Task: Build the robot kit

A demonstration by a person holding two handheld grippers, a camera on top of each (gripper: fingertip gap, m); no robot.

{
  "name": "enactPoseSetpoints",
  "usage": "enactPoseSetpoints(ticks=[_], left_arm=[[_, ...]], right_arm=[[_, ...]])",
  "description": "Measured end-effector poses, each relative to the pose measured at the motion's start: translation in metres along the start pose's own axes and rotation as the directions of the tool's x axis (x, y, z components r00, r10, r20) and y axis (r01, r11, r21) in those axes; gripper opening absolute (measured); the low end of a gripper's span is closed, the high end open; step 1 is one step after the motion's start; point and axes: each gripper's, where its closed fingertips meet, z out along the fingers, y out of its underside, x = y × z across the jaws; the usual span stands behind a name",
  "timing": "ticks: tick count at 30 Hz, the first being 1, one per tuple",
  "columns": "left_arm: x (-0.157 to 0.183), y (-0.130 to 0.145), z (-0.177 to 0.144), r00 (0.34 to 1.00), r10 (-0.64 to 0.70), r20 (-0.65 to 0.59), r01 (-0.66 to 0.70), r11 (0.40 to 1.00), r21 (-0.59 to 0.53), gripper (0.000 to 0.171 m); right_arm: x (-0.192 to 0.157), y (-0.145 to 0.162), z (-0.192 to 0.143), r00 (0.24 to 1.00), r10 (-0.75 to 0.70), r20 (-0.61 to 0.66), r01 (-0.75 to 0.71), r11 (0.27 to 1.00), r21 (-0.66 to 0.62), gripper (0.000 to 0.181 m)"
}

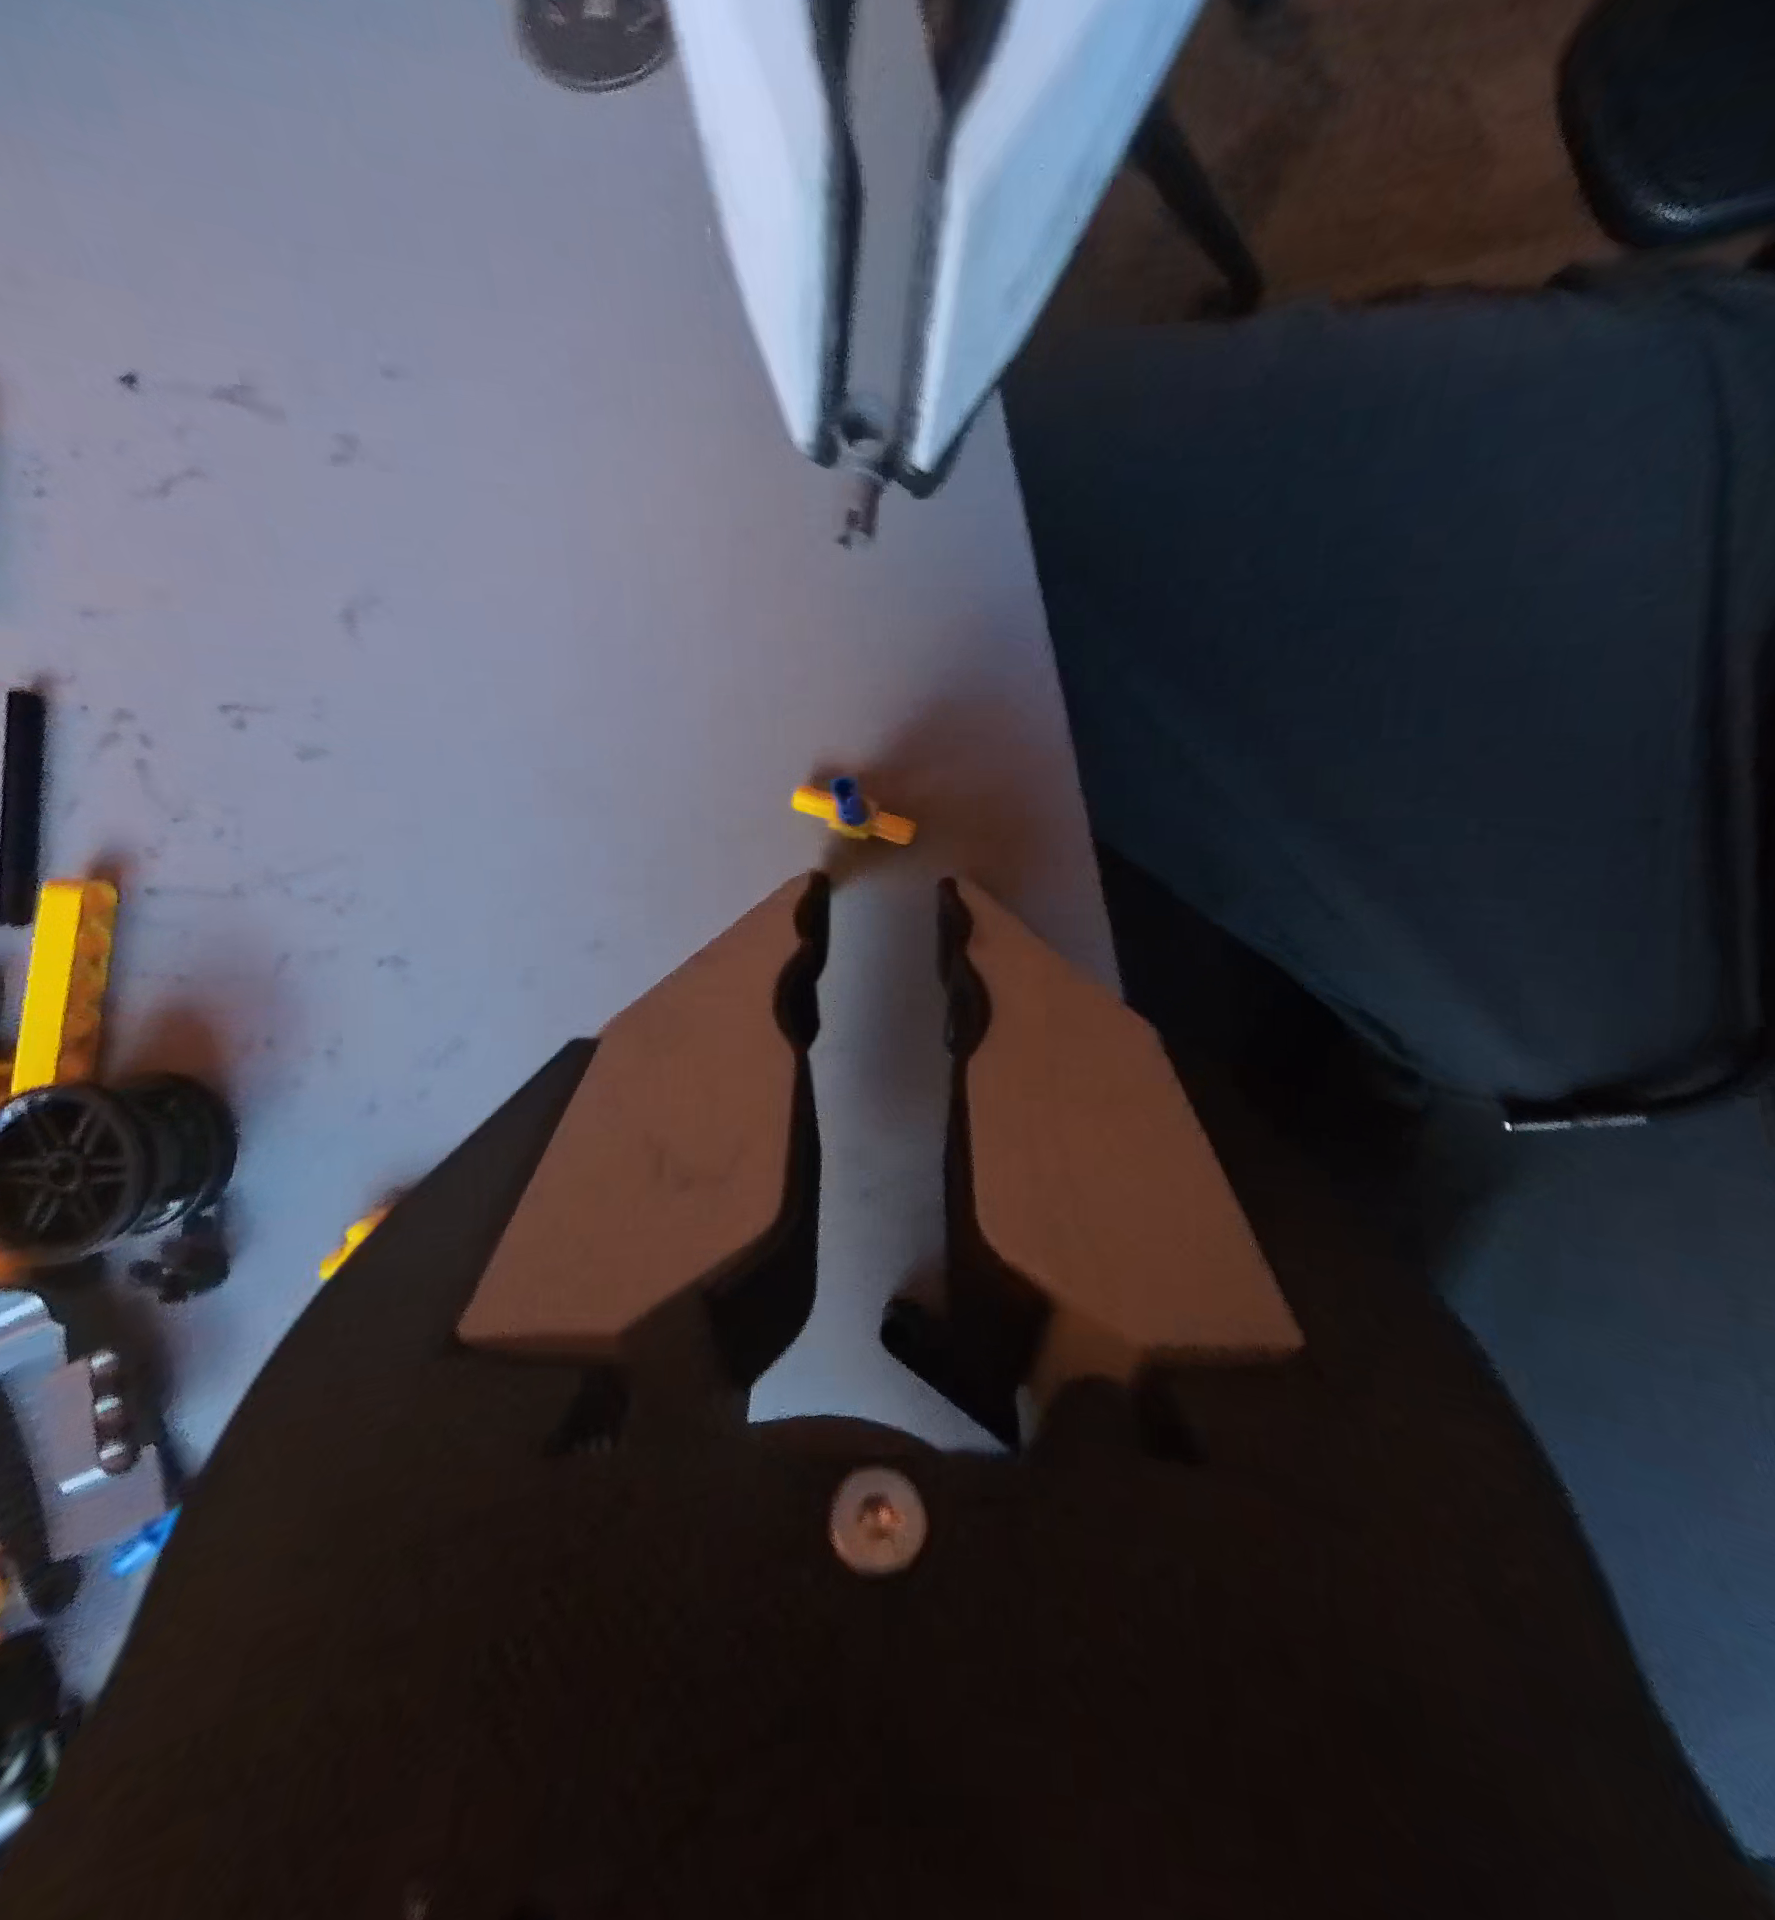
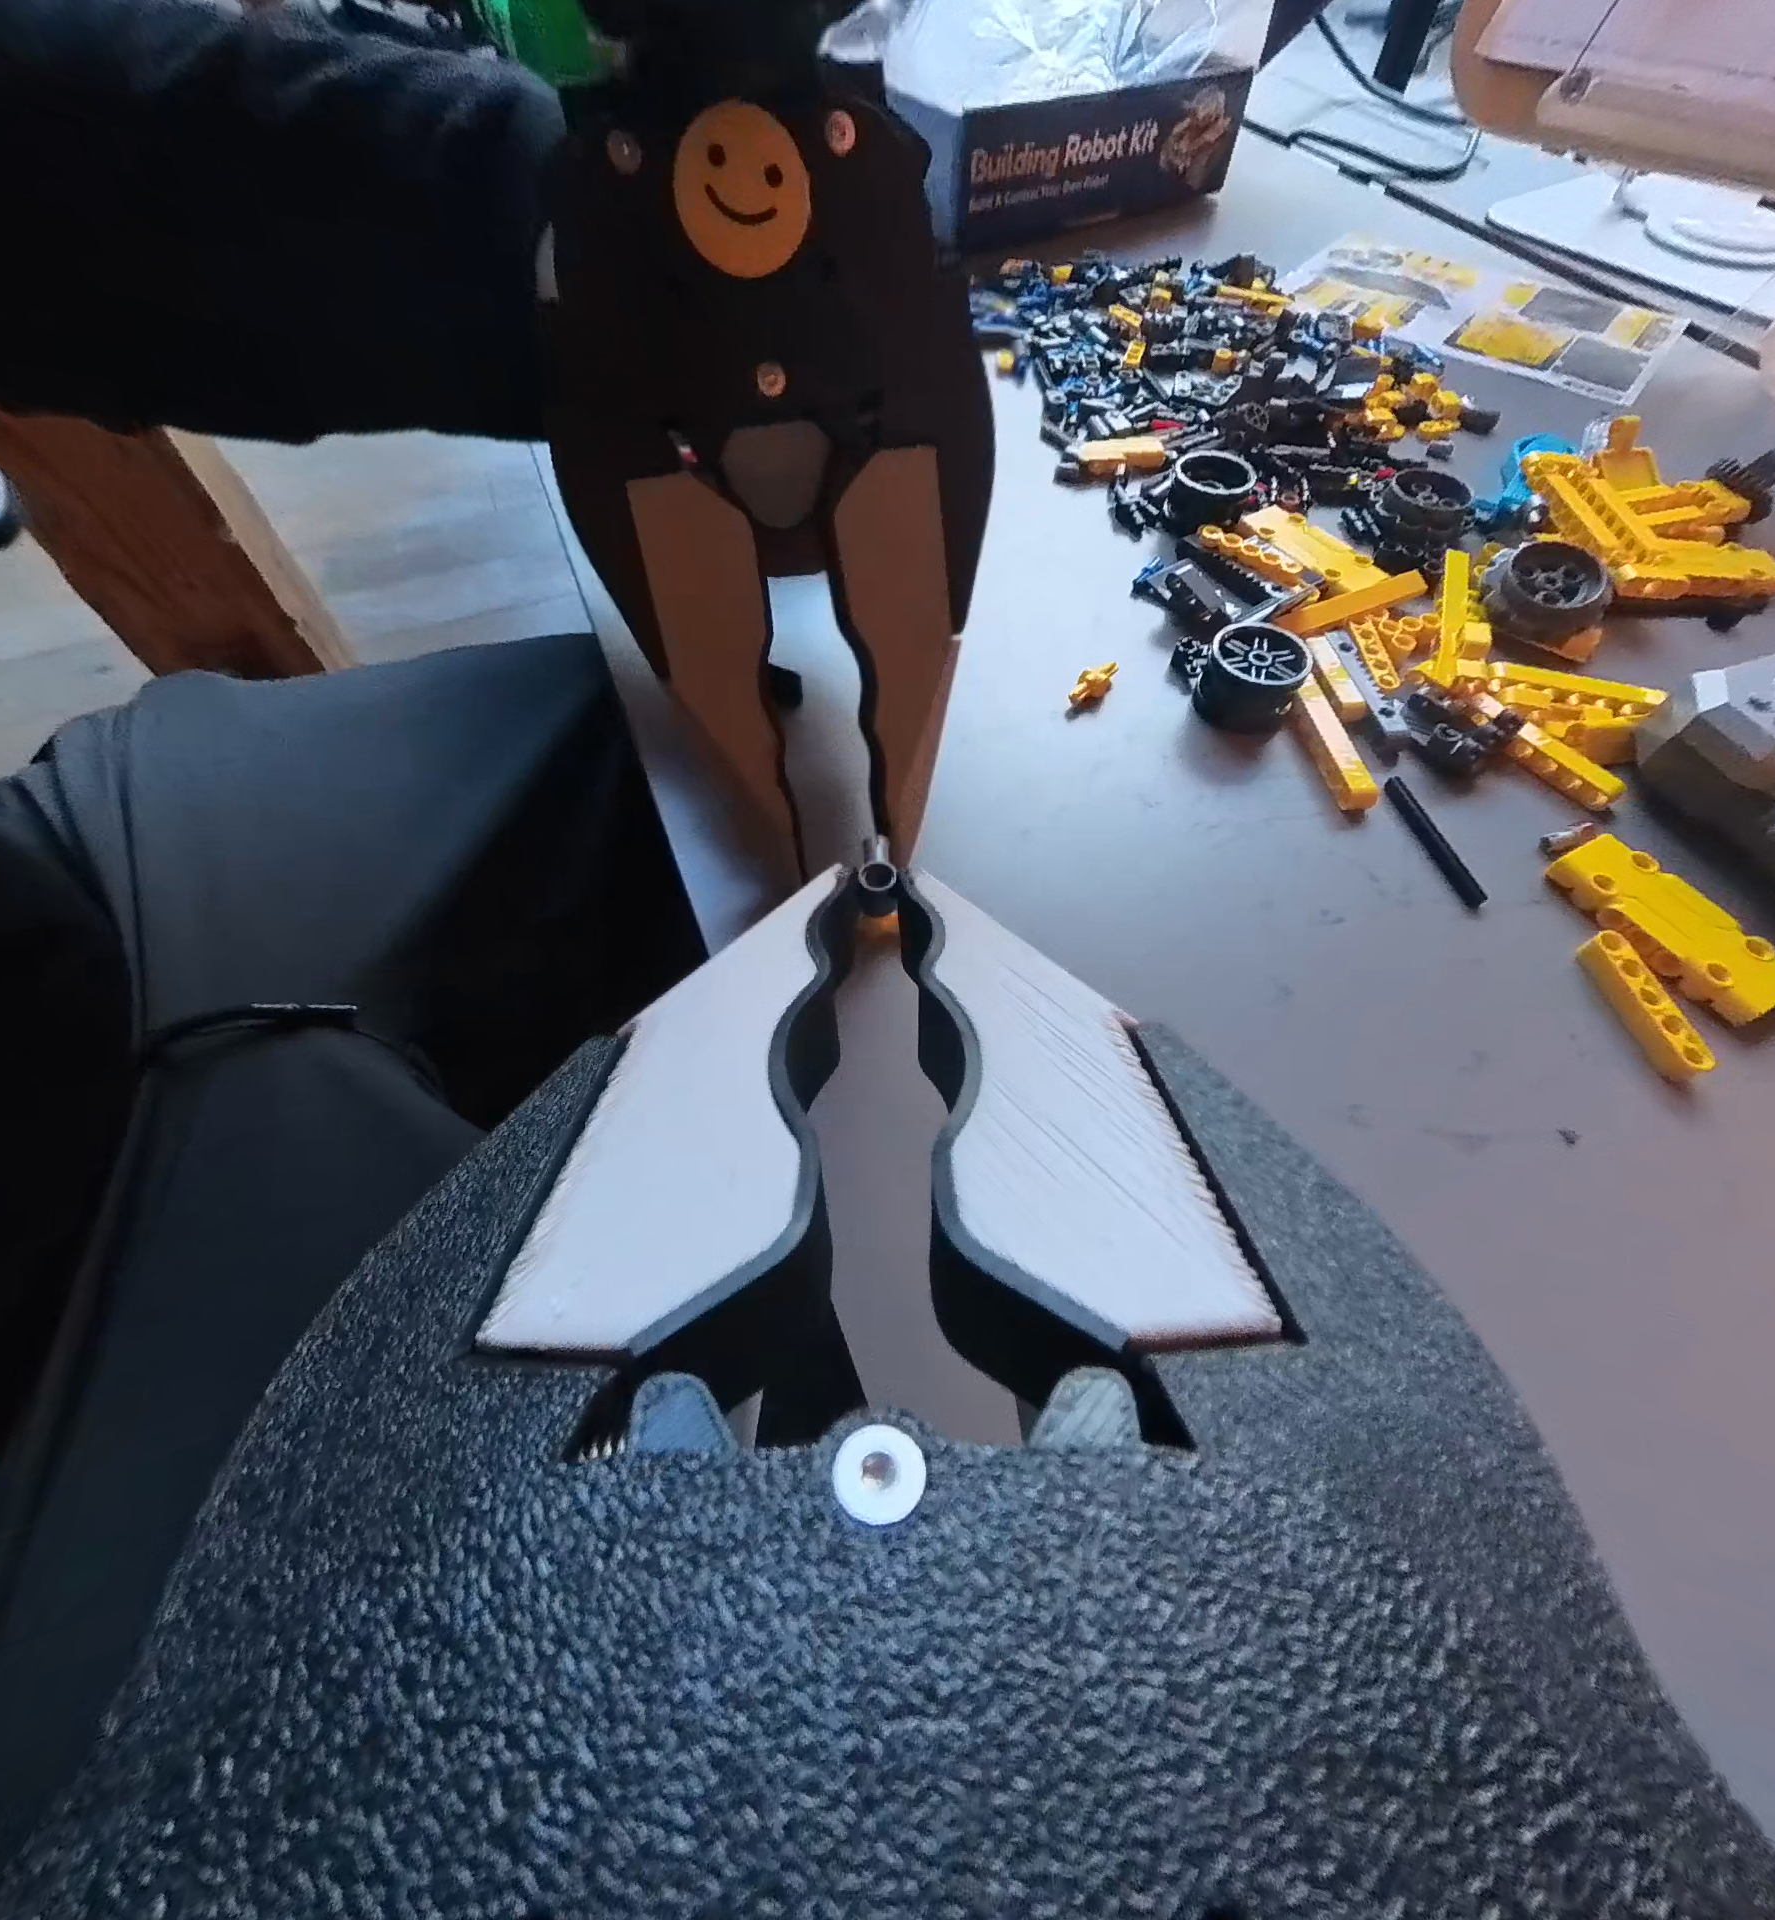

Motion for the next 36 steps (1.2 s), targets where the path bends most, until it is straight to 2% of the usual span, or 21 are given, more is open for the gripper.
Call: enactPoseSetpoints(ticks=[5,7,11,14,18,23,27,32,36], left_arm=[[-0.007,0.001,-0.001,0.988,-0.126,0.091,0.125,0.992,0.019,0.029],[-0.012,0.003,-0.002,0.961,-0.234,0.15,0.232,0.972,0.03,0.029],[-0.004,-0.008,0.0,0.897,-0.431,0.1,0.418,0.899,0.13,0.034],[-0.002,-0.011,0.003,0.869,-0.483,0.108,0.466,0.872,0.149,0.036],[-0.014,-0.004,0.003,0.871,-0.432,0.233,0.417,0.902,0.113,0.018],[-0.012,-0.006,0.004,0.892,-0.393,0.224,0.384,0.919,0.088,0.023],[-0.006,-0.008,0.006,0.919,-0.337,0.203,0.327,0.941,0.083,0.018],[-0.003,-0.004,0.003,0.929,-0.317,0.192,0.311,0.948,0.06,0.016],[-0.005,0.001,-0.001,0.931,-0.304,0.203,0.303,0.952,0.038,0.021]], right_arm=[[0.004,0.012,0.004,0.999,0.032,-0.002,-0.032,0.999,-0.04,0.006],[0.006,0.015,0.005,0.999,0.044,-0.004,-0.044,0.998,-0.047,0.006],[0.007,0.018,0.005,0.999,0.051,-0.007,-0.052,0.997,-0.055,0.006],[0.007,0.018,0.006,0.999,0.049,-0.006,-0.049,0.997,-0.059,0.006],[0.006,0.017,0.005,0.999,0.047,-0.004,-0.047,0.997,-0.056,0.006],[0.005,0.016,0.004,0.999,0.048,0.002,-0.048,0.998,-0.05,0.006],[0.004,0.018,0.006,0.998,0.065,0.008,-0.064,0.996,-0.061,0.006],[0.004,0.02,0.007,0.998,0.067,0.01,-0.066,0.995,-0.068,0.006],[0.004,0.02,0.007,0.998,0.069,0.01,-0.069,0.995,-0.071,0.006]])
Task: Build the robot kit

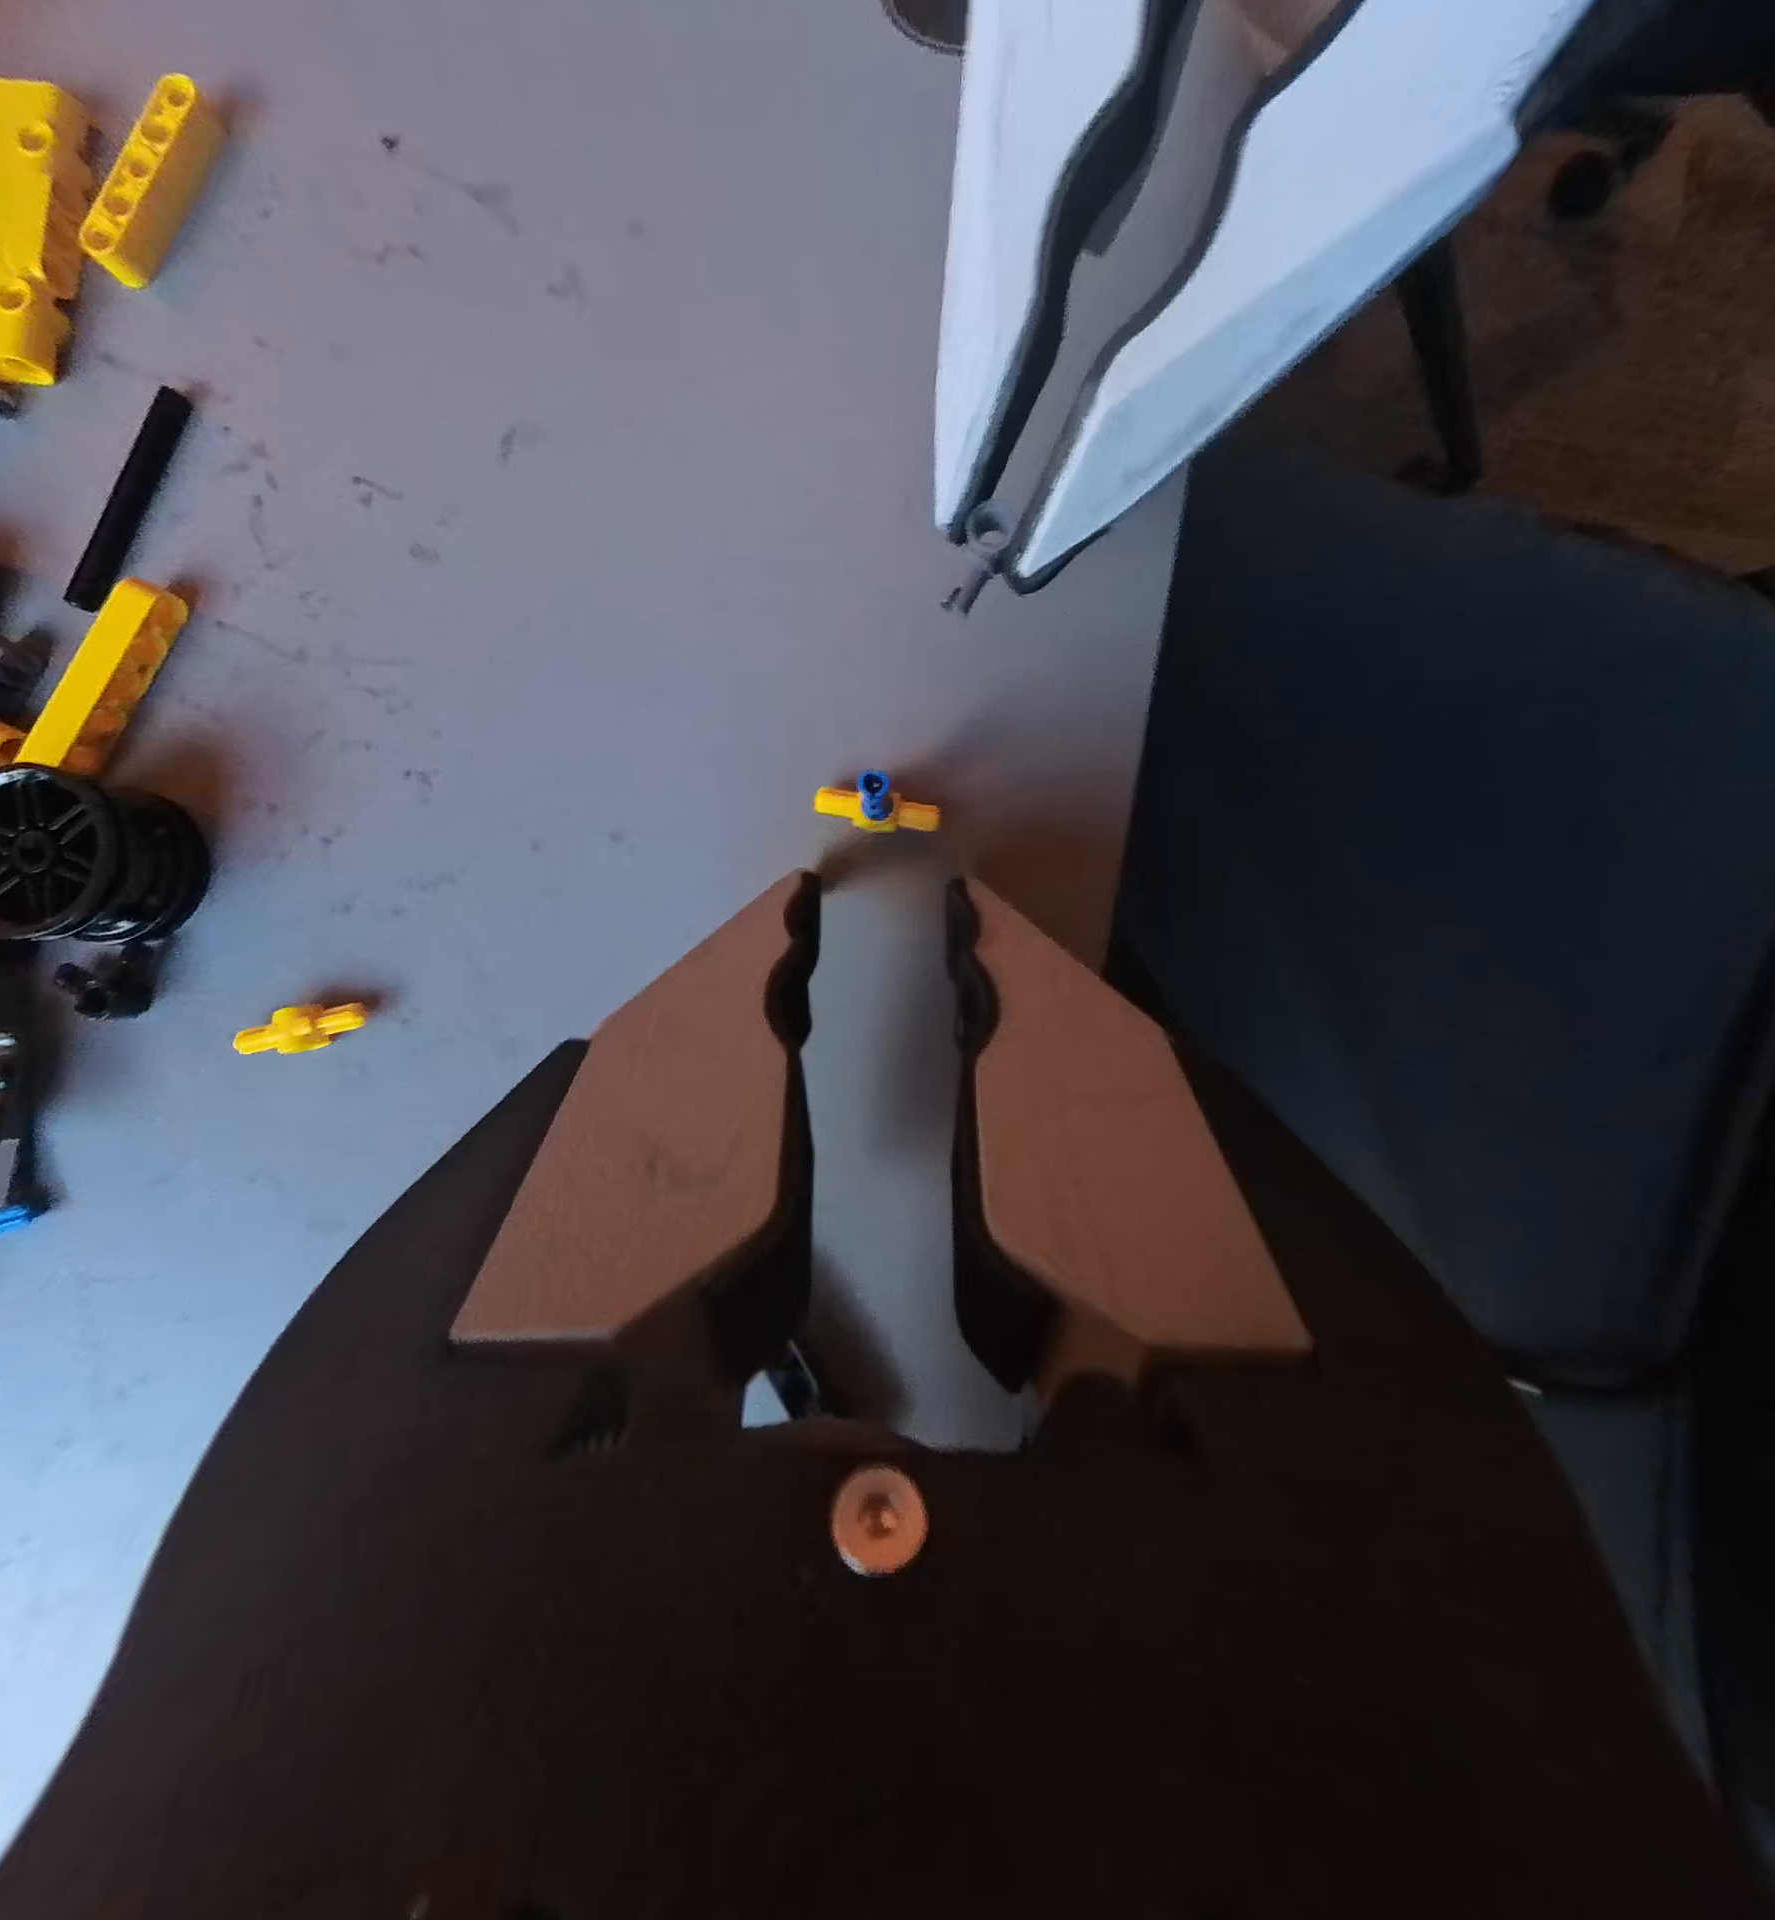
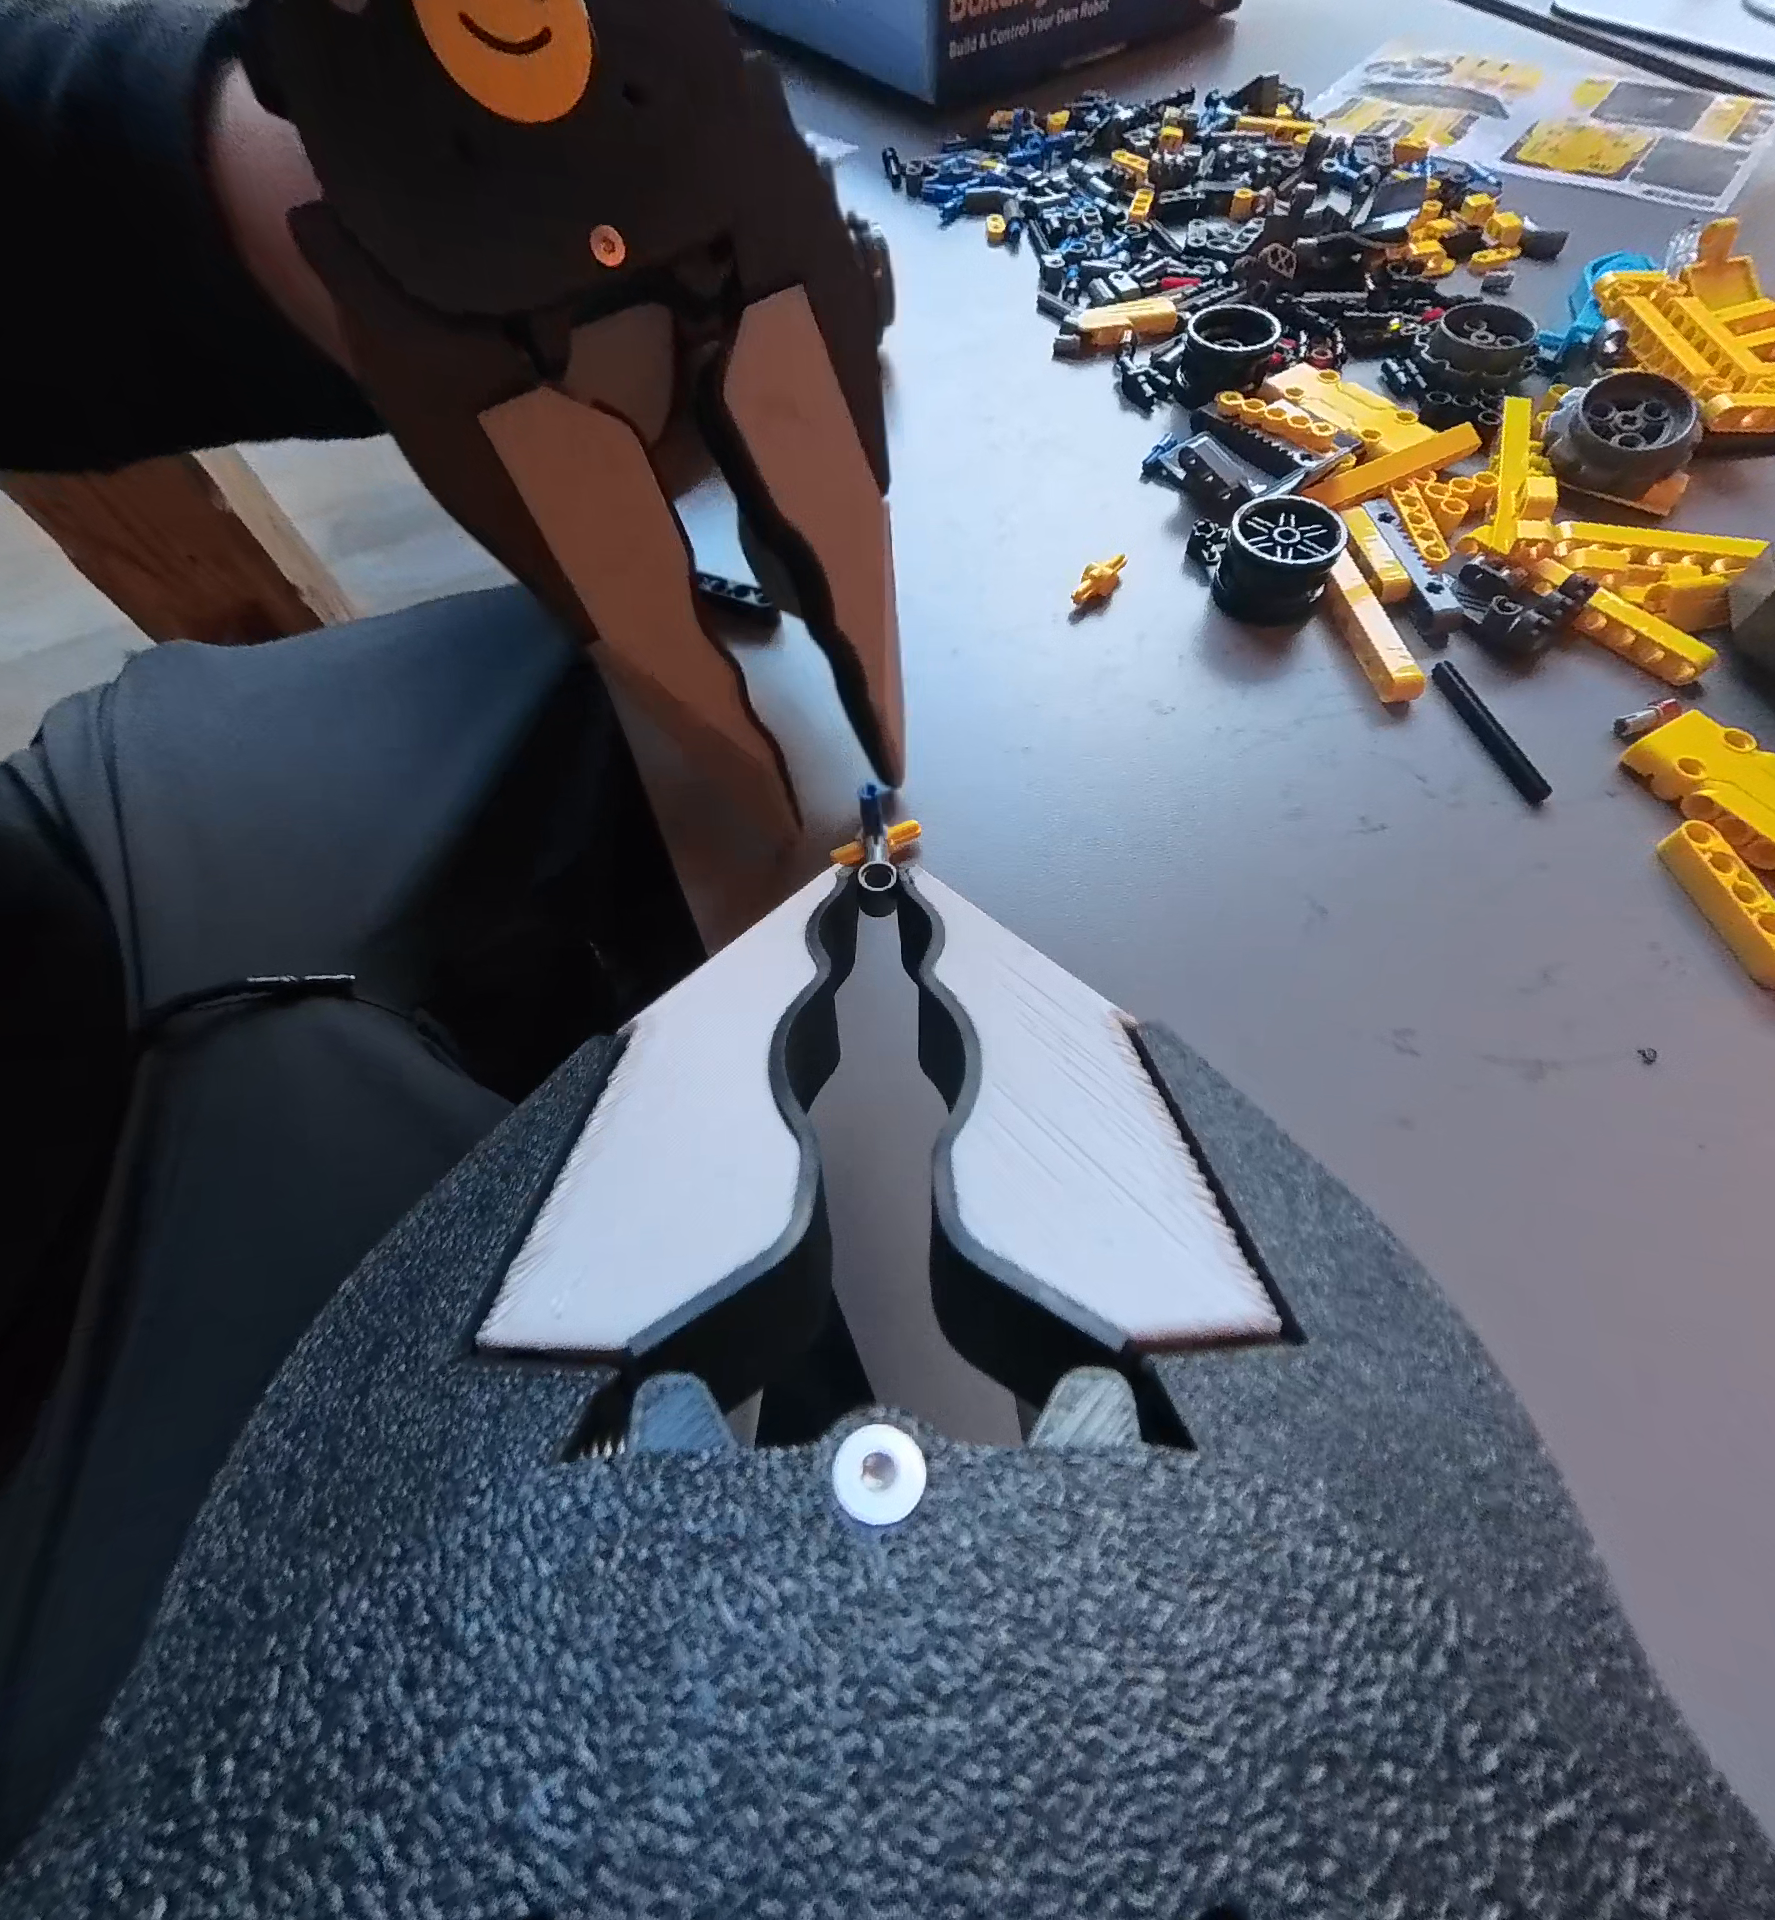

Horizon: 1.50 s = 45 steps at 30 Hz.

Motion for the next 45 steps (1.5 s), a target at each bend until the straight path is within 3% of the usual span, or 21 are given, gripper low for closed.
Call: enactPoseSetpoints(ticks=[18,27,34,45], left_arm=[[-0.011,-0.016,0.011,0.996,-0.053,0.069,0.05,0.998,0.047,0.026],[-0.01,-0.029,0.009,0.996,-0.071,0.048,0.067,0.994,0.087,0.03],[-0.024,-0.013,-0.013,0.999,-0.03,0.046,0.028,0.998,0.048,0.029],[-0.014,-0.013,0.01,0.999,-0.041,0.035,0.039,0.998,0.051,0.032]], right_arm=[[0.001,0.003,0.001,1.0,0.009,0.006,-0.009,1.0,-0.005,0.006],[0.0,0.003,0.001,1.0,0.004,0.004,-0.004,1.0,-0.008,0.006],[0.001,0.002,-0.001,1.0,0.006,0.006,-0.006,1.0,-0.002,0.006],[0.0,0.001,-0.001,1.0,0.002,0.003,-0.002,1.0,0.001,0.006]])
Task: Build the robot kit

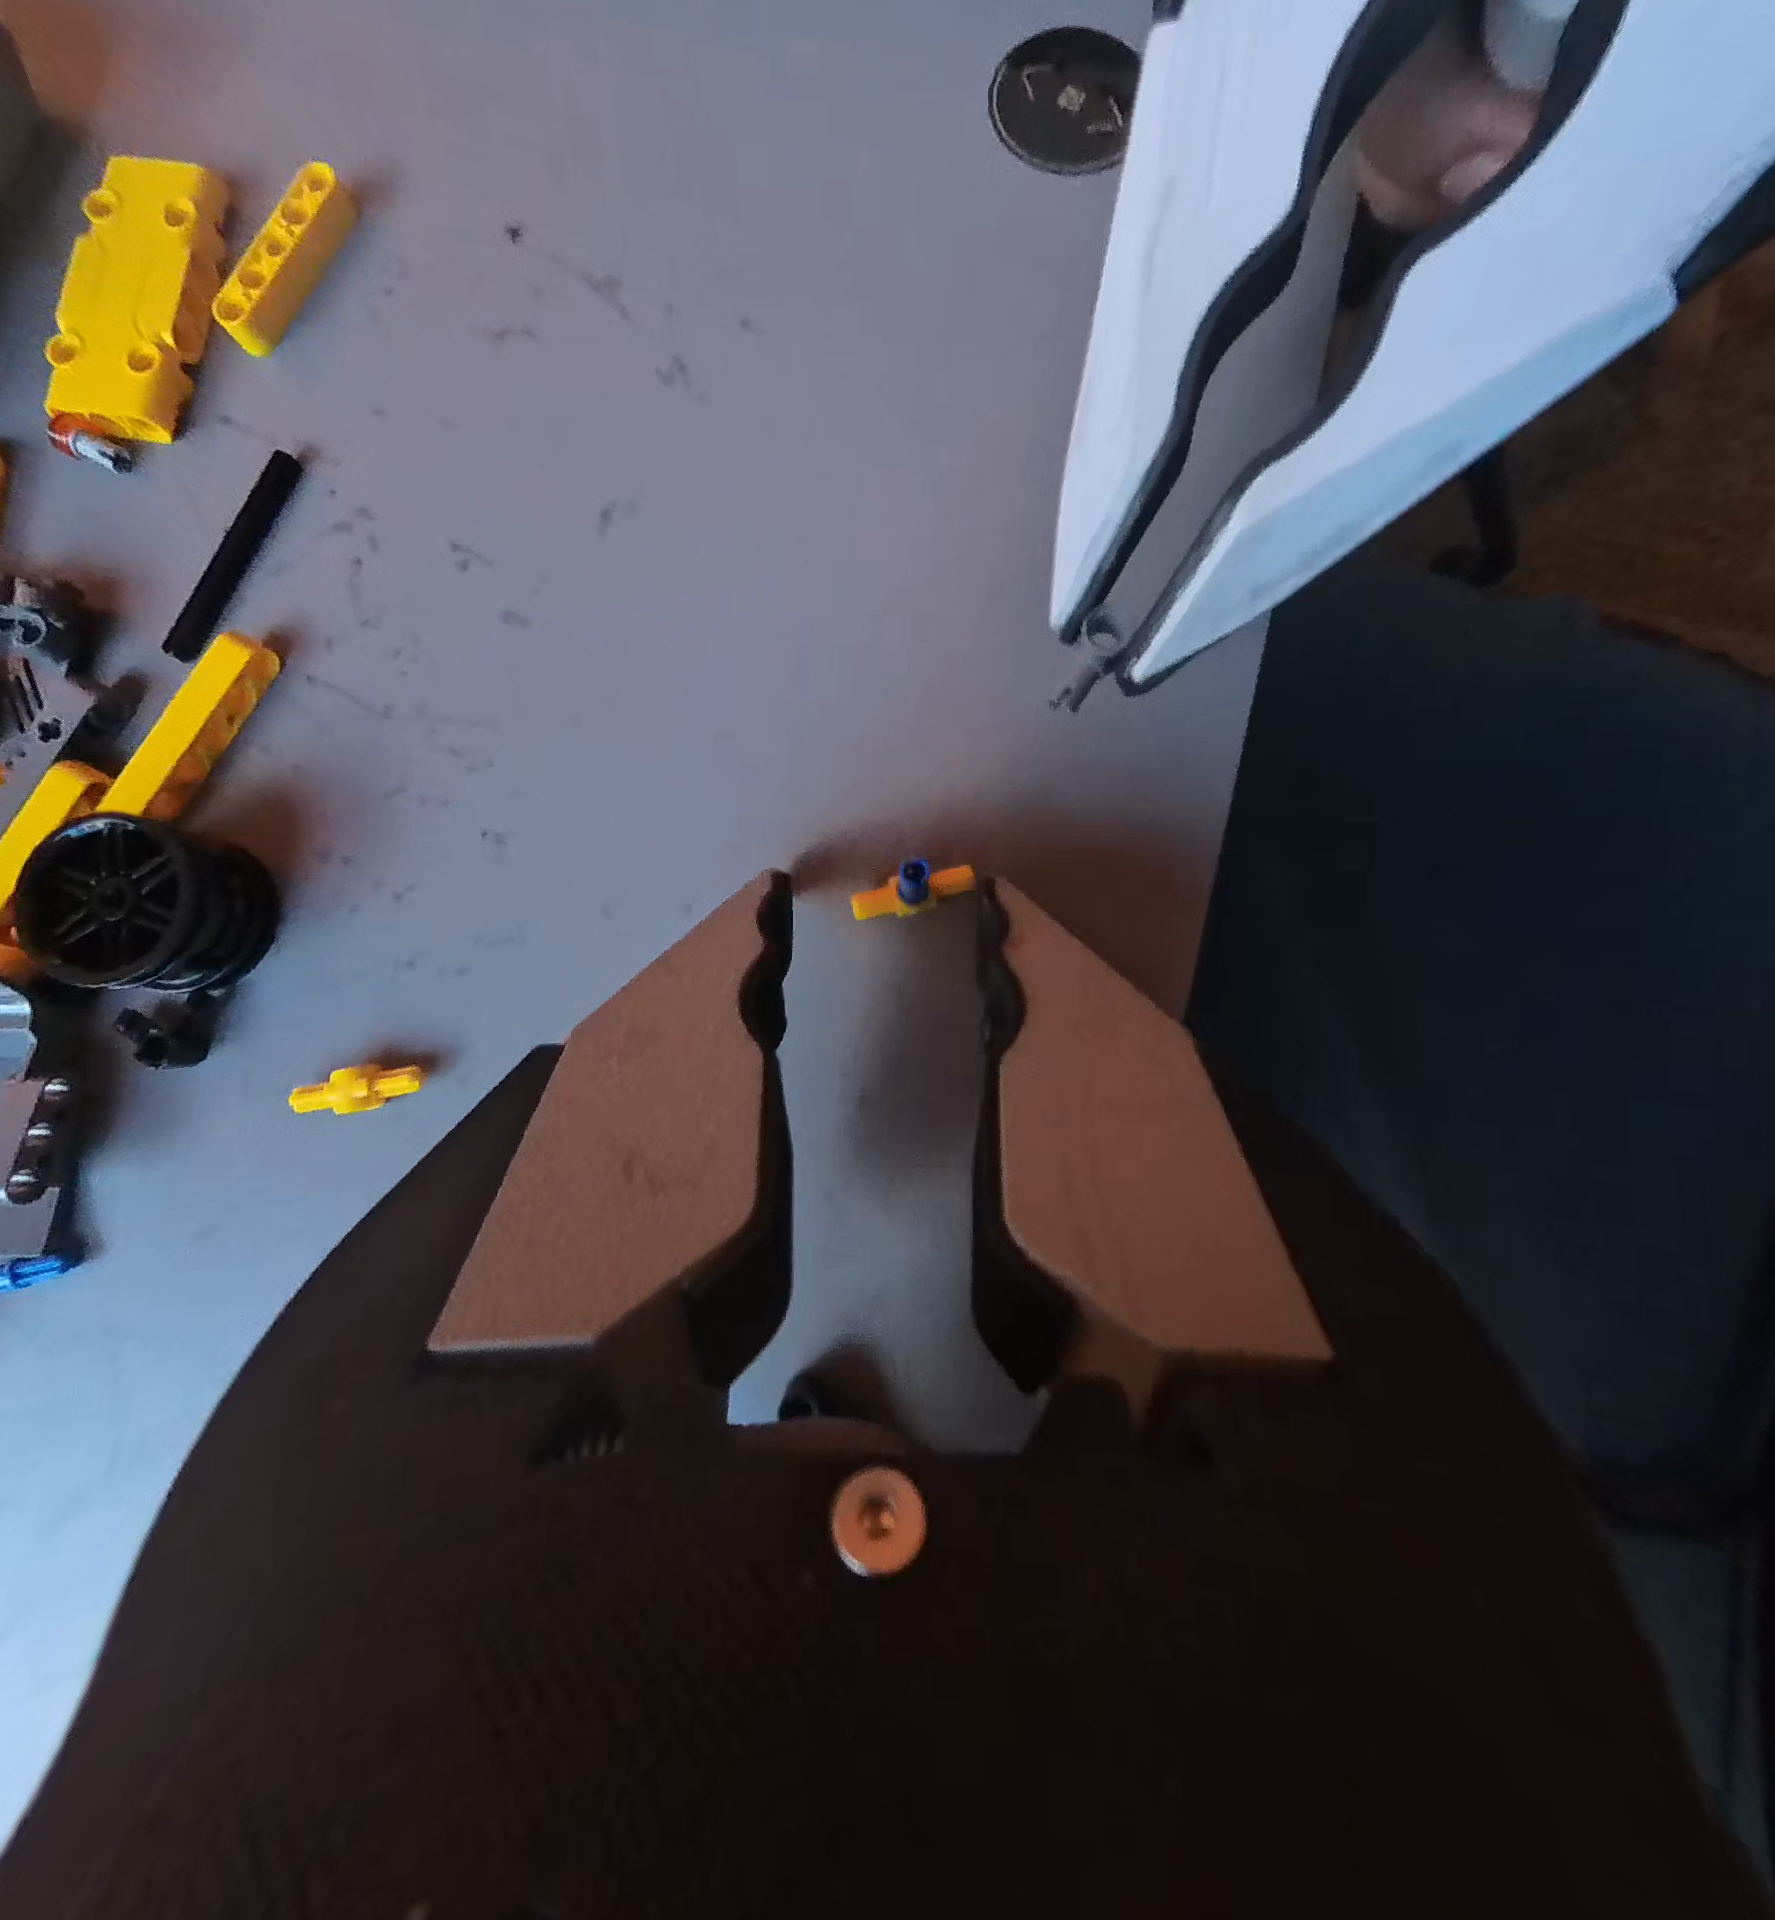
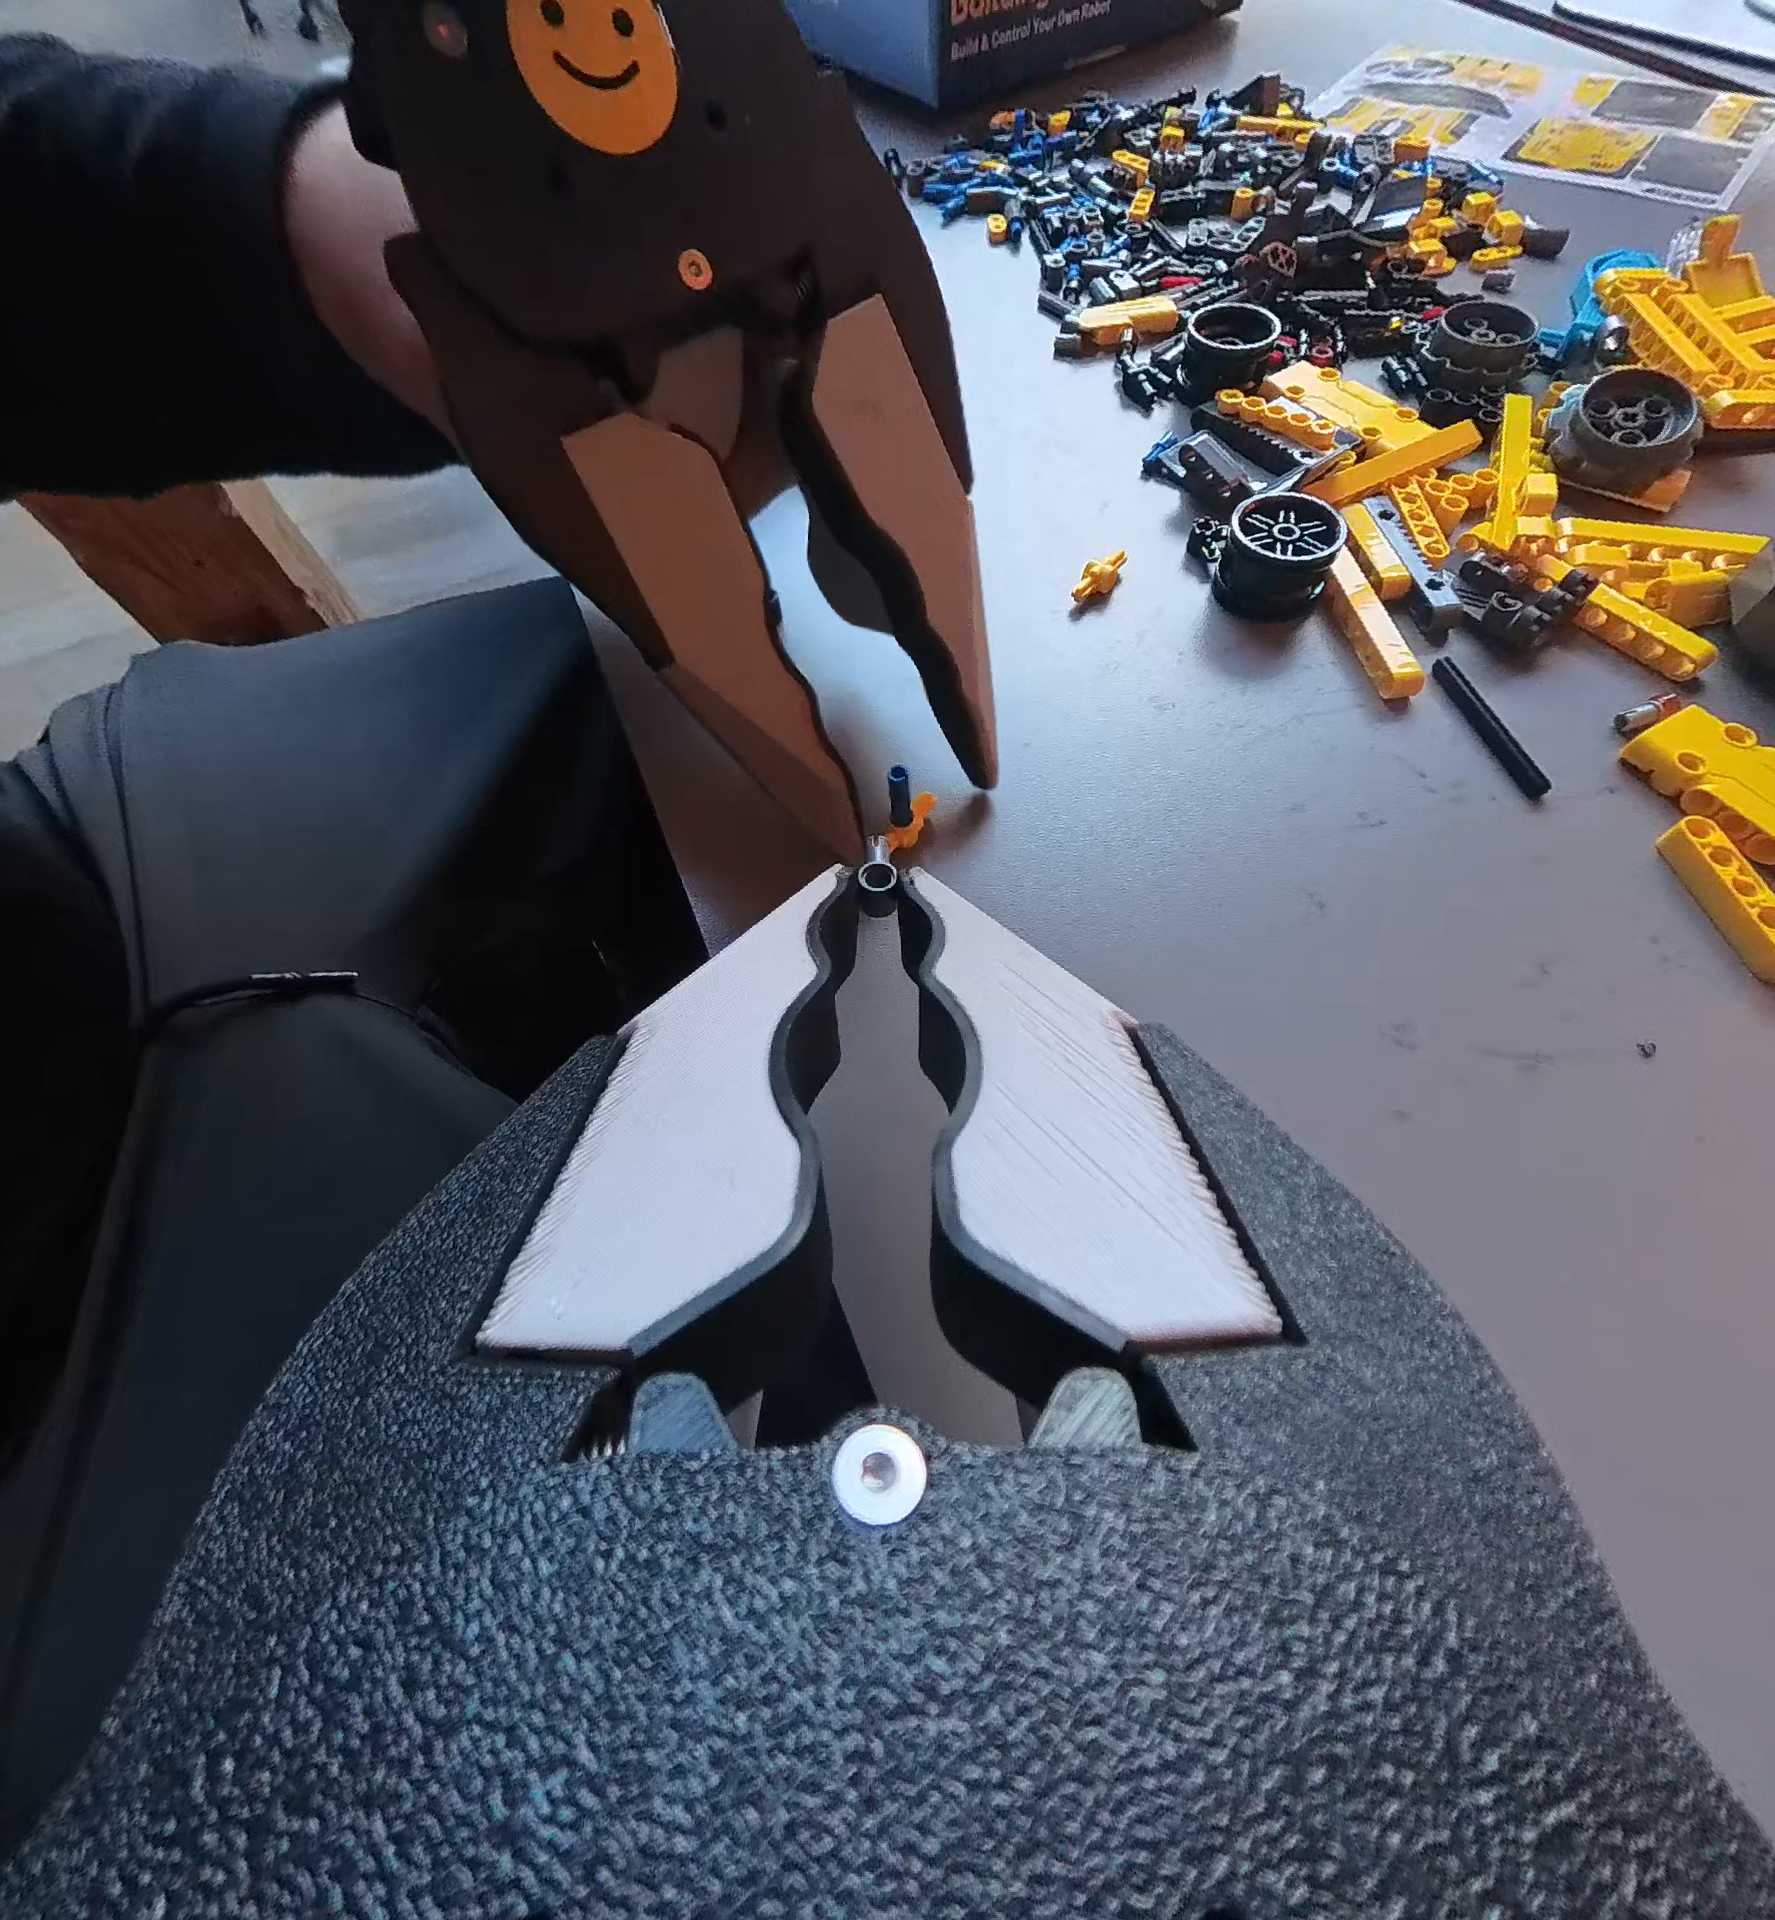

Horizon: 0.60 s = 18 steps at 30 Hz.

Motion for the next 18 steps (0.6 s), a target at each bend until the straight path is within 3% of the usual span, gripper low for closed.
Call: enactPoseSetpoints(ticks=[11,18], left_arm=[[0.003,-0.012,0.004,1.0,-0.014,0.013,0.013,0.999,0.036,0.032],[-0.002,0.005,-0.014,0.998,0.056,-0.01,-0.056,0.998,-0.004,0.022]], right_arm=[[-0.001,0.002,0.001,1.0,-0.005,0.004,0.005,1.0,-0.005,0.006],[0.003,0.004,-0.001,1.0,0.011,-0.002,-0.011,1.0,0.0,0.006]])
